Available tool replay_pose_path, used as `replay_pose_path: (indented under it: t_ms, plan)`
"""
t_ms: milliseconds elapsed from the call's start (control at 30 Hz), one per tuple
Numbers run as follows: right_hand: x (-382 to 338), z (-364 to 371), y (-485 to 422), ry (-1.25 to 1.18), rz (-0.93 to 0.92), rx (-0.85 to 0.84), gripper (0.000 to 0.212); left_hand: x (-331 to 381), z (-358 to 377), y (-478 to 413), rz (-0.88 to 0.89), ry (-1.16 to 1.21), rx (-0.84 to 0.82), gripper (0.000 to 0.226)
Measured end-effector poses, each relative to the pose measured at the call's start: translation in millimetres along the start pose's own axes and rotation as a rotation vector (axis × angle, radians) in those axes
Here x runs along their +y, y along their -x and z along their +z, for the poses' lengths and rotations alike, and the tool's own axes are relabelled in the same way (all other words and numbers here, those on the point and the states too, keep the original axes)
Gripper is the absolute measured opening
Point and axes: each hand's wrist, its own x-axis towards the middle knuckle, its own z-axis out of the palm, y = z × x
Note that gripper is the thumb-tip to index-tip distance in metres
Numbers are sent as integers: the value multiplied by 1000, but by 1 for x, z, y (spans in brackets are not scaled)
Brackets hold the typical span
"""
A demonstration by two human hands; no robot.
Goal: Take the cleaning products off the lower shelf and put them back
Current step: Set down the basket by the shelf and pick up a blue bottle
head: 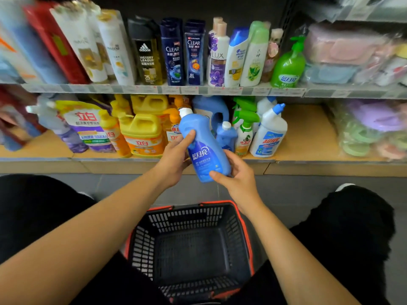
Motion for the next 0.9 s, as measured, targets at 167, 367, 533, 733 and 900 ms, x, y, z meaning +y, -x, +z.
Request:
replay_pose_path:
  t_ms: [167, 367, 533, 733, 900]
  plan:
    - [11, 6, 5, -101, 90, -20, 47, -20, -17, 29, 79, 20, 3, 47]
    - [9, 11, 13, -292, 227, -77, 39, -35, -39, 60, 133, 73, -62, 76]
    - [6, 5, 17, -314, 224, -167, 52, -37, -37, 66, 211, -8, 47, 74]
    - [17, 4, 18, 85, 46, -151, 72, -45, -41, 63, 96, -57, 32, 44]
    - [8, -4, 9, 318, -128, -127, 62, -36, -43, 63, 52, -247, -54, 45]
